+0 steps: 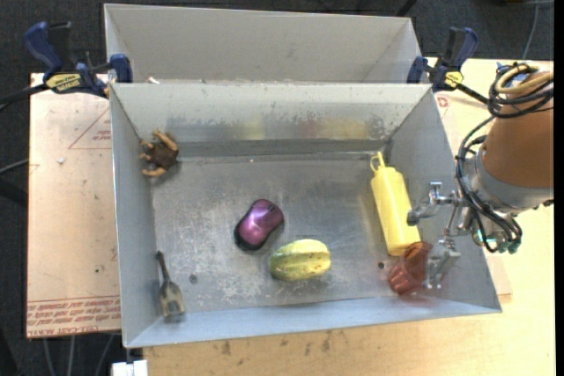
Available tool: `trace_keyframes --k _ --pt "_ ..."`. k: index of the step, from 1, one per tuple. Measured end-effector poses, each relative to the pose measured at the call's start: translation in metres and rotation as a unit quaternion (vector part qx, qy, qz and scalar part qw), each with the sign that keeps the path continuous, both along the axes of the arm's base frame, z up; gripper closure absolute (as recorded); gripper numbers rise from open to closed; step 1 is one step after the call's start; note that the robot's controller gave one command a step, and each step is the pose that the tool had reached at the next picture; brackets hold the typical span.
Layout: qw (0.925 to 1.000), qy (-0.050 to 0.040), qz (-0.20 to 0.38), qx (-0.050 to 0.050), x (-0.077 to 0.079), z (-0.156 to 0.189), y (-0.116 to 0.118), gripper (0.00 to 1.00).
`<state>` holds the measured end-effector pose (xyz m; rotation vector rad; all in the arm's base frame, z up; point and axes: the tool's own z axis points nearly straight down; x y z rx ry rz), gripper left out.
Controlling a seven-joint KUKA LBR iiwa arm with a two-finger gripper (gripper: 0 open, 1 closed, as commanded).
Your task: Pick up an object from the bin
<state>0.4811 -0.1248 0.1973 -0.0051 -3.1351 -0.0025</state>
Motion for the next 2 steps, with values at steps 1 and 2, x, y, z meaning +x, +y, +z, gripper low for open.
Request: trace_keyframes --k 1,2 --pt "1.0000 -0.0034 0.002 -0.001 0.002 0.003 0.001 0.00" --pt "0.9999 -0.0031 0.013 0.000 0.024 -0.051 0.008 0.00"
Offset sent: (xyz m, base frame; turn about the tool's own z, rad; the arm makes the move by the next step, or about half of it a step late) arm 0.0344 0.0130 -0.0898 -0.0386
